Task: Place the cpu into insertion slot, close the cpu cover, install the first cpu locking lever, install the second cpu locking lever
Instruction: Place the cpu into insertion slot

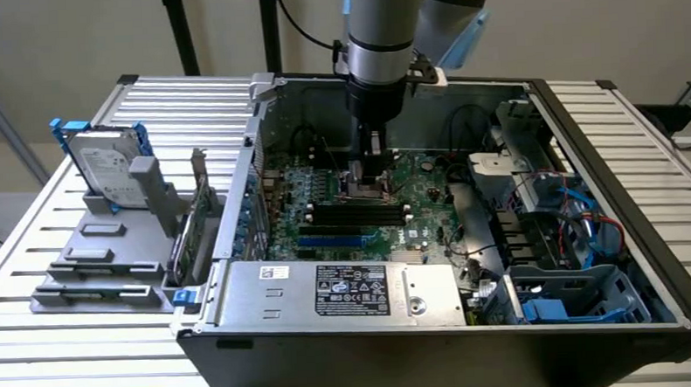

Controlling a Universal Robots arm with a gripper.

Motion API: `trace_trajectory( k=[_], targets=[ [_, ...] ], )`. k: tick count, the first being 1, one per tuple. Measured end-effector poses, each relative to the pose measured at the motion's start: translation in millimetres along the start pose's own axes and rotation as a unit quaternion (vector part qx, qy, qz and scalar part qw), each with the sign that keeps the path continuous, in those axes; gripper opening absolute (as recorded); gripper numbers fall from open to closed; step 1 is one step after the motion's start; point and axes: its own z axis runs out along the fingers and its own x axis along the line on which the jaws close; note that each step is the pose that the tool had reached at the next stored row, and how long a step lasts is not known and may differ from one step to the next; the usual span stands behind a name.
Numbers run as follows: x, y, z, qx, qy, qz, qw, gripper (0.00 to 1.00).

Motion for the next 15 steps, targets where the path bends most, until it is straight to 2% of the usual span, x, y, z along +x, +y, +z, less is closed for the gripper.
trace_trajectory(
  k=[5, 15],
  targets=[
    [-1.8, -0.5, 6.8, -0.0021, 0.0049, -0.001, 1.0000, 0.54],
    [-3.6, -1.1, 17.9, -0.0034, 0.0084, -0.001, 1.0000, 0.54]
  ],
)
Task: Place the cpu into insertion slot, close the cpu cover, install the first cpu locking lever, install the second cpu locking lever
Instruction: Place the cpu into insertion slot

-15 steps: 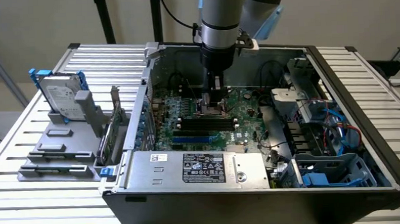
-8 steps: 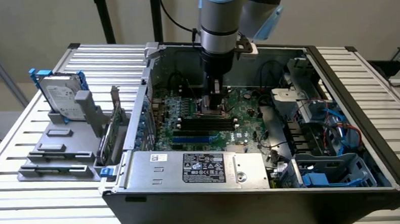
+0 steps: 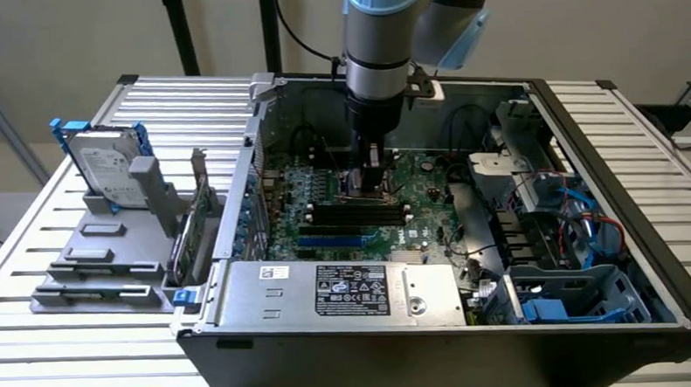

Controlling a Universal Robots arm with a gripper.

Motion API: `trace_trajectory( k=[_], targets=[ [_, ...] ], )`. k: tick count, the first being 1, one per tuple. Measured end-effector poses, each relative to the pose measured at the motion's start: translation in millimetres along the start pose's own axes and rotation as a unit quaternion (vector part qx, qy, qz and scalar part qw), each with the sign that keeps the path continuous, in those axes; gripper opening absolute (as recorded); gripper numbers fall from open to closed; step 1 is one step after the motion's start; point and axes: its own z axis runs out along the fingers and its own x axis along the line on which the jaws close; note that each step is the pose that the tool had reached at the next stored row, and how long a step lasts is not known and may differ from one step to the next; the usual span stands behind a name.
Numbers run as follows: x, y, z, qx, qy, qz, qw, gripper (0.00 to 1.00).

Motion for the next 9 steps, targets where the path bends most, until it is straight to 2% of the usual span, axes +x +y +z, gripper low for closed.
trace_trajectory(
  k=[9],
  targets=[
    [-0.3, -0.4, 4.2, 0.0000, 0.0003, 0.000, 1.0000, 0.54]
  ],
)
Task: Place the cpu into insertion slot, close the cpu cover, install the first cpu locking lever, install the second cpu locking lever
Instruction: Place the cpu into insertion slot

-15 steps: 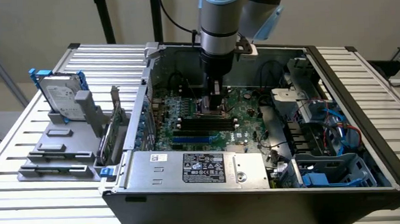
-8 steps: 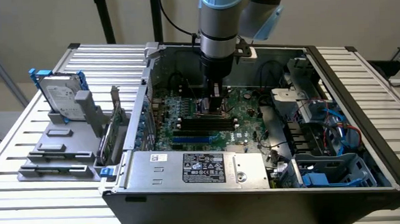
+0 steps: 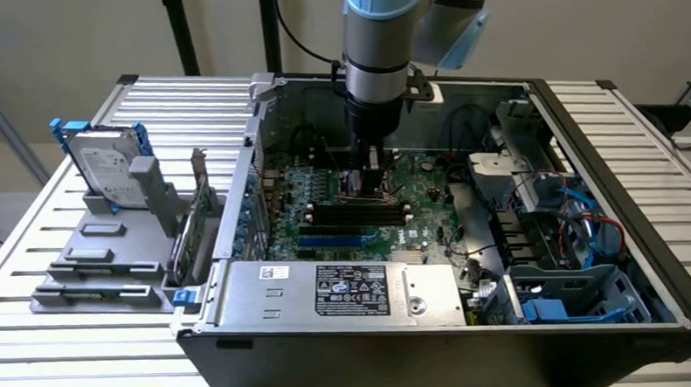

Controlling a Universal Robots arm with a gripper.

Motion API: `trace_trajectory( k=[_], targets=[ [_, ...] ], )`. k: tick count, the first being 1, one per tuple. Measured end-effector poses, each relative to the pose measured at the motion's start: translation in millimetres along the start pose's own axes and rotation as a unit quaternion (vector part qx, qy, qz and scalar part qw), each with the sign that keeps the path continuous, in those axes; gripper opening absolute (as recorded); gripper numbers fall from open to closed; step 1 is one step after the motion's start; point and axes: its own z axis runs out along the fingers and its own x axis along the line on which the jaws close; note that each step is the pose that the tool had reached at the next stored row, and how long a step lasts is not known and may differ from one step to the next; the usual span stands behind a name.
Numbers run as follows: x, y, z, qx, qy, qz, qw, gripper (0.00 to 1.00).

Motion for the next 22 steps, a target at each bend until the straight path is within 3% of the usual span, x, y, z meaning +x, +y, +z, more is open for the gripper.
trace_trajectory(
  k=[10, 22],
  targets=[
    [0.4, -0.6, 1.6, -0.0008, -0.0006, 0.011, 0.9999, 0.54],
    [3.2, -1.1, 3.0, -0.0012, -0.0115, 0.013, 0.9999, 0.54]
  ],
)
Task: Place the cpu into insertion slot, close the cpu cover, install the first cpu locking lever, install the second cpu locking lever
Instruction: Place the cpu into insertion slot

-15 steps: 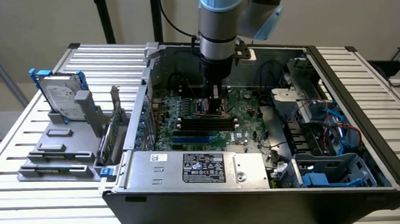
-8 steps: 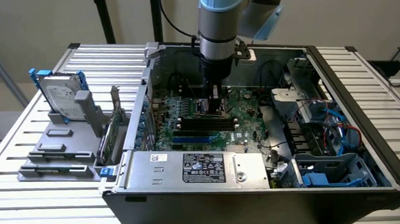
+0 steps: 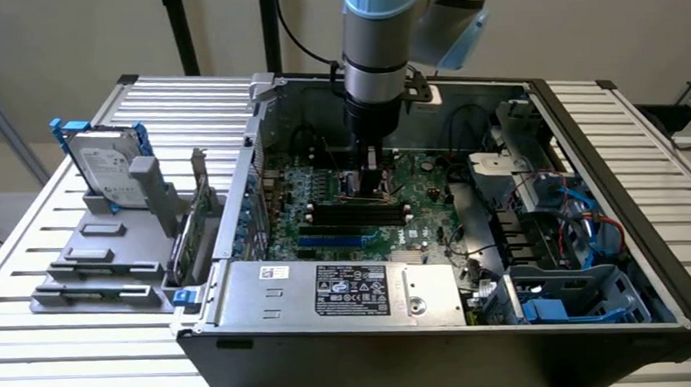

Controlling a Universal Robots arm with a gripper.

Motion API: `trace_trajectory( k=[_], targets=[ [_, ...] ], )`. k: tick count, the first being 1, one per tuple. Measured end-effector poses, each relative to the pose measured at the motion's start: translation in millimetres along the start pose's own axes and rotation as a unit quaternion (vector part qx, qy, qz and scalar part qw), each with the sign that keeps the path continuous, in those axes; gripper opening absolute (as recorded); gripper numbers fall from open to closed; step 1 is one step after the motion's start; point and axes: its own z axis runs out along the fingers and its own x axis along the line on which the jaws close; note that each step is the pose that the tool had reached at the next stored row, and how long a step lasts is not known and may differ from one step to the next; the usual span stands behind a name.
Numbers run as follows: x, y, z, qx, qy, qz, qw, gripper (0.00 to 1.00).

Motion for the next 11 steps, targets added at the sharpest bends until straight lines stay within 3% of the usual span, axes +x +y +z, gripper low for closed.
trace_trajectory(
  k=[11],
  targets=[
    [3.4, -0.6, 3.2, -0.0004, -0.0027, 0.000, 1.0000, 0.54]
  ],
)
